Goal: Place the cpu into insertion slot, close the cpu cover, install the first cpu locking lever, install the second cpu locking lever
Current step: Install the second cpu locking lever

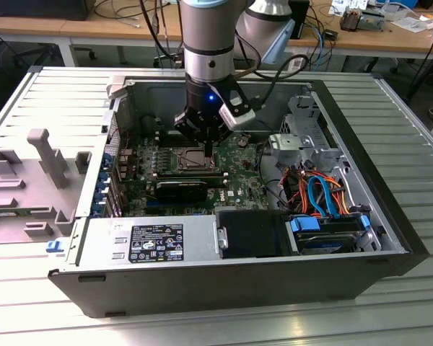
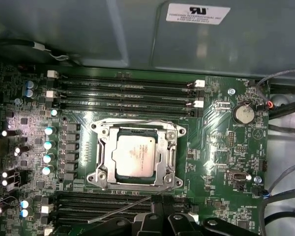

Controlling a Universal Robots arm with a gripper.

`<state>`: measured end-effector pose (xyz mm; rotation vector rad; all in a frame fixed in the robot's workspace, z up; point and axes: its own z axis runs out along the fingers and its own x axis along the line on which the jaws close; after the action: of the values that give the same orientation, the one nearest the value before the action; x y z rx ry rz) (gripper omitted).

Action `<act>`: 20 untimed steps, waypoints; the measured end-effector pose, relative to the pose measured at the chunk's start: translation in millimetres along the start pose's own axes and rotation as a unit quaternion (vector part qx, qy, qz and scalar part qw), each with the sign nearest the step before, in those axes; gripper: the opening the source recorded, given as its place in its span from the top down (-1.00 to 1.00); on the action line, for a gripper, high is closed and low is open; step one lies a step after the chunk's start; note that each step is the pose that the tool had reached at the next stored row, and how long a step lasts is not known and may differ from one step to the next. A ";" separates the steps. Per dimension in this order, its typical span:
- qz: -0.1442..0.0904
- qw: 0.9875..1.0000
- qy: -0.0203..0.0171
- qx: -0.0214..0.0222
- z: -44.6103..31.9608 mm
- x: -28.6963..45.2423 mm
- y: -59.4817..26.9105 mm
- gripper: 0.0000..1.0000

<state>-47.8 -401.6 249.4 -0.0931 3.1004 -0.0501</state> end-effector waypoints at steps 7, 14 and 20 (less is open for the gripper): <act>0.000 1.000 0.000 0.000 14.8 -1.0 -1.8 0.79; 0.000 1.000 0.001 0.000 25.3 -0.5 -5.1 0.79; 0.000 1.000 0.000 -0.001 31.7 0.1 -10.5 0.79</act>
<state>-46.0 -413.1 218.0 -0.0932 3.1014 -0.0484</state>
